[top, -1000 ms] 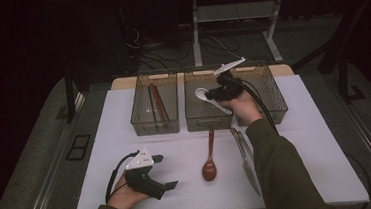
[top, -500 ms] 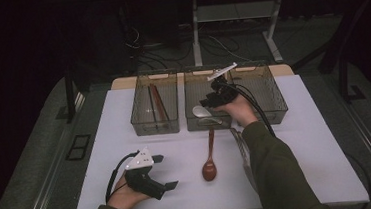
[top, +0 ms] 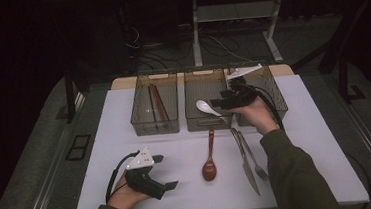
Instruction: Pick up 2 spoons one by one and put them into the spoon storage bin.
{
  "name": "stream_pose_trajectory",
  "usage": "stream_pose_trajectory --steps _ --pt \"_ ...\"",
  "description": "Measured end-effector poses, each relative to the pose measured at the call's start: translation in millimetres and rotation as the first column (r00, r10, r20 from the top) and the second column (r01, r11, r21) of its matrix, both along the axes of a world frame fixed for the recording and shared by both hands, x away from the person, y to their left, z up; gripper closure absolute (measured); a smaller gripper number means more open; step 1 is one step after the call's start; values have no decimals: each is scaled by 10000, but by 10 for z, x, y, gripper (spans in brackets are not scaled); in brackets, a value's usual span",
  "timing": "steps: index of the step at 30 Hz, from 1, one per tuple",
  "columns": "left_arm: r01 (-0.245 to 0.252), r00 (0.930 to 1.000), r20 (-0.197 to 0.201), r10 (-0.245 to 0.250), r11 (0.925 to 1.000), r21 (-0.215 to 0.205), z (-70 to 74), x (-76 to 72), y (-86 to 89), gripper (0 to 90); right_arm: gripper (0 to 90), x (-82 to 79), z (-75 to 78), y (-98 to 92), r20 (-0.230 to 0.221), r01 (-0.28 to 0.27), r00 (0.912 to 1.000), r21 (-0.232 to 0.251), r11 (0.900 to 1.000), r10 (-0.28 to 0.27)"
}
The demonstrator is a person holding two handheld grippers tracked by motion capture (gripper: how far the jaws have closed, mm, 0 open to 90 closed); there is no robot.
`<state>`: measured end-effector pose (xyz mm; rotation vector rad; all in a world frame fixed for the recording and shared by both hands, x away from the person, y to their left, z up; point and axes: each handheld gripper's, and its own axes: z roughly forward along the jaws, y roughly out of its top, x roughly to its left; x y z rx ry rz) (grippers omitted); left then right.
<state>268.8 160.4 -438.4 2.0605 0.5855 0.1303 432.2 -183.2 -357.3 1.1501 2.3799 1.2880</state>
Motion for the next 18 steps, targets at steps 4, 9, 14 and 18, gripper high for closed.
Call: stream_pose_trajectory --steps 4,9,14,18 --pt "-38 10000 -18 38 10000 -1 -2 -3 -2 0 353 -126 40 -136 94 6 10000 -55 10000 -6" --pt "-39 10000 -24 39 10000 56 -4 -2 0 0 331 -299 38 -284 296 -45 9995 -124 9999 48" --pt "-66 10000 -19 66 10000 48 -4 -2 1 0 316 -452 -32 -409 294 -44 9996 -19 10000 44" --pt "-81 10000 -6 81 10000 59 -3 -5 1 0 323 -571 -104 -482 301 -137 9995 30 9999 136"
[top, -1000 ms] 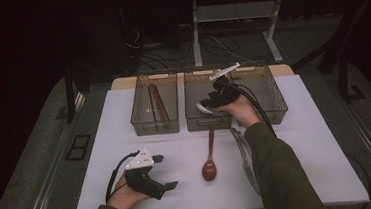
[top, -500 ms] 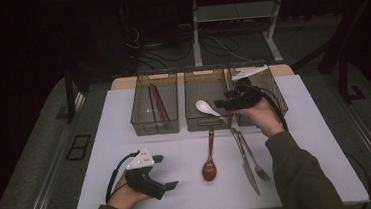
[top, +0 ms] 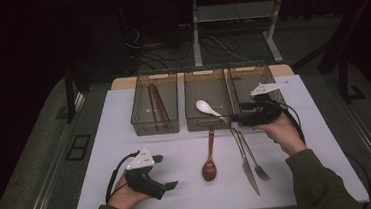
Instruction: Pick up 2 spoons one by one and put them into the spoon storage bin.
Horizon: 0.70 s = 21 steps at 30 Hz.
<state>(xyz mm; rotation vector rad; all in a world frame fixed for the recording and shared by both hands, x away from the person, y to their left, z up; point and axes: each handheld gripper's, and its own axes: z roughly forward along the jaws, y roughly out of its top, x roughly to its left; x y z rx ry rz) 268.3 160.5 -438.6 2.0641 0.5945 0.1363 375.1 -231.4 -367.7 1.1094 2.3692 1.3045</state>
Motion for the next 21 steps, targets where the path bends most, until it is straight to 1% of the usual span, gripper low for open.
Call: stream_pose_trajectory --steps 2,3,5,7,9,10,12,15,17,19,21 --pt "-21 10000 -13 21 10000 -14 -2 1 -1 0 331 -64 -42 -31 -22 -34 10000 91 10000 34" --pt "-18 10000 -24 18 10000 -1 -2 1 0 0 356 -99 -62 -43 -133 -94 9999 119 9999 95" --pt "9 10000 -14 -9 10000 64 -1 4 5 0 389 -156 -116 -51 -205 -193 9996 128 9997 196" --pt "22 10000 9 -22 10000 76 0 3 6 0 444 -206 -182 -37 -342 -370 9987 80 9993 373" --pt "-3 10000 -8 3 10000 71 1 3 10 0 514 -260 -266 -11 -348 -589 9977 -52 9982 587" --pt "12 10000 0 -12 9999 101 1 6 15 0 531 -277 -288 0 -417 -642 9971 -94 9979 638" --pt "15 10000 7 -15 9999 115 1 6 17 0 588 -312 -332 32 -572 -811 9951 -155 9966 801" --pt "16 10000 26 -16 9999 111 1 6 23 0 677 -351 -375 103 -666 -1091 9920 -197 9938 1075" --pt "12 10000 21 -12 9999 104 -1 7 24 0 740 -369 -393 177 -687 -1328 9891 -375 9904 1300" --pt "28 10000 19 -28 9999 120 -1 8 24 0 807 -374 -402 254 -659 -1517 9867 -426 9875 1487" --pt "24 10000 2 -24 9999 132 -2 7 21 0 870 -367 -405 332 -730 -1680 9837 -485 9846 1642"
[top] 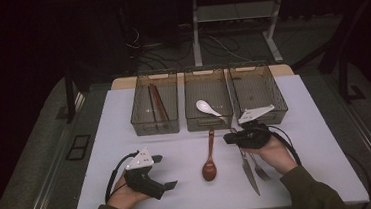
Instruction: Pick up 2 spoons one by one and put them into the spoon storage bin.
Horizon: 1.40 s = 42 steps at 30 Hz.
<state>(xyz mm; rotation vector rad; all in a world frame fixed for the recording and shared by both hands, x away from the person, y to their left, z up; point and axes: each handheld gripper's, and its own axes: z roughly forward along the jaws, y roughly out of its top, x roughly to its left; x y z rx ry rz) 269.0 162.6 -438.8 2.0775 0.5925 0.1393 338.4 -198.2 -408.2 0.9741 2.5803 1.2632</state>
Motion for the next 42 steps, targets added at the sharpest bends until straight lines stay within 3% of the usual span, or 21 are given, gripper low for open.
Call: stream_pose_trajectory --steps 11,17,21,29,42 --pt "-39 10000 -27 39 10000 -77 -2 -3 -5 0 899 77 -150 517 -224 -788 9968 -864 9931 771" --pt "-23 10000 -24 23 9999 -106 -2 -4 -6 0 899 149 -226 684 -316 -958 9952 -1456 9847 921" --pt "-17 10000 -40 17 10000 -98 -3 -4 -8 0 899 184 -285 689 -476 -901 9954 -1551 9838 836" --pt "-27 10000 -40 26 10000 -94 -3 -7 -12 0 899 150 -292 673 -353 -942 9954 -1950 9763 889" --pt "-24 10000 -48 23 10000 -64 -5 -5 -14 0 900 4 -295 454 -512 -1042 9941 -2145 9712 954"
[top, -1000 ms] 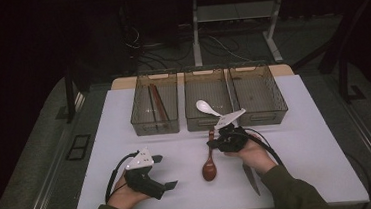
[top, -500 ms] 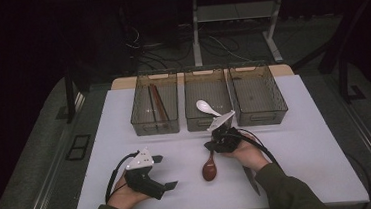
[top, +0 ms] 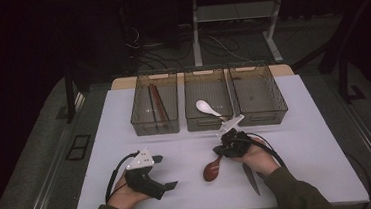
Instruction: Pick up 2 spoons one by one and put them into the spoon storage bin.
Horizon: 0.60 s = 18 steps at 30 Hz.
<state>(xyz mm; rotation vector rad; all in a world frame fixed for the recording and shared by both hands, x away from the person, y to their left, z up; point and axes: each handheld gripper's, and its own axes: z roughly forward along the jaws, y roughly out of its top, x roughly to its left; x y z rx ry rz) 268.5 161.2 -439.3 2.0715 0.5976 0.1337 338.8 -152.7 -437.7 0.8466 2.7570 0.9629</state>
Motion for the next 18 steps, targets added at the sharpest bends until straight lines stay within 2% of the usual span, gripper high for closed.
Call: stream_pose_trajectory --steps 6,11,14,18 --pt "11 10000 8 -11 10000 11 -1 -1 -1 0 900 -56 8 -25 -42 -101 9999 -91 9999 101" --pt "26 10000 3 -26 10000 17 -2 1 -2 0 900 -49 49 -38 104 -90 9999 48 9999 90" --pt "39 10000 3 -39 10000 30 -4 2 -6 0 900 24 77 -85 211 193 9996 89 9998 -195" --pt "35 10000 6 -35 10000 31 -3 2 -6 0 900 212 100 -194 358 790 9962 21 9969 -790"
